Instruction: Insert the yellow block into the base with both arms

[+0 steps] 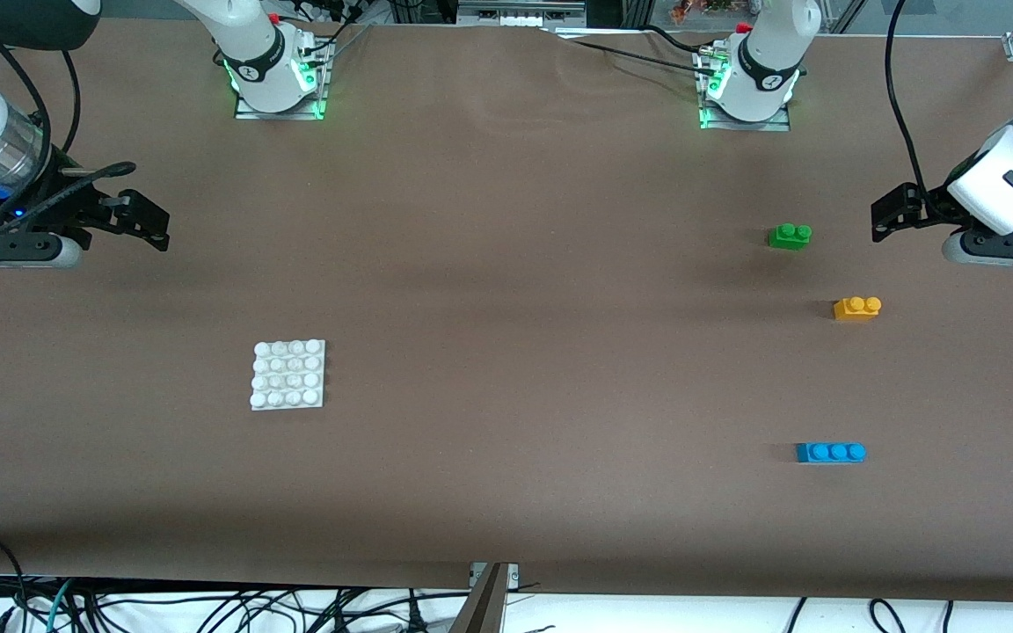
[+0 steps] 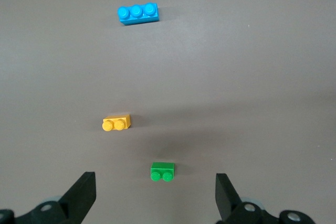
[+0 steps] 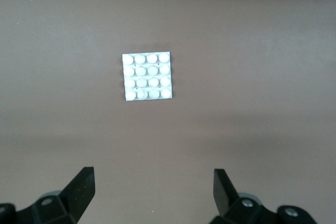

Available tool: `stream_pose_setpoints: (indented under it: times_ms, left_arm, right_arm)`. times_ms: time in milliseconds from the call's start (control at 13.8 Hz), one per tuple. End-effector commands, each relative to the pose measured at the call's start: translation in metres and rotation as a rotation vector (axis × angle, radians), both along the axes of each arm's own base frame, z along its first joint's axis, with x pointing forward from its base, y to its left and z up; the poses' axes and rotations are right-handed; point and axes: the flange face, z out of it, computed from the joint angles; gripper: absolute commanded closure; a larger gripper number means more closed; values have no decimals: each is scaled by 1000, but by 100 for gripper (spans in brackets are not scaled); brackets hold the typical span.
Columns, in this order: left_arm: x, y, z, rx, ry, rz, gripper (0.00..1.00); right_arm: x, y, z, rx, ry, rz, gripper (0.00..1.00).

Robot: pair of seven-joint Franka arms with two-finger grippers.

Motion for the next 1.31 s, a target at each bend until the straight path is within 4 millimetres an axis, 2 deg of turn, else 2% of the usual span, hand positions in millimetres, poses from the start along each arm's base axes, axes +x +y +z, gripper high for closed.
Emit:
stream_pose_setpoints:
  times_ms: [0,654,799,945,1235]
  left_arm:
    - [1,2,6,-17,-9,-20,0]
    - [1,2,6,-17,-9,-20,0]
    - [1,2,6,-17,-9,-20,0]
    - [1,2,6,-17,-9,-20,0]
    - [0,2,7,-17,-11,-20,0]
  right_arm:
    - [4,-5,6,-13,-13,-13,0]
    - [-2,6,12,-9,-15,33,0]
    - [-4,3,10,-4,13,129,0]
    - [-2,-3,10,6,12,132,0]
    - [-6,2,9,3,34,141,0]
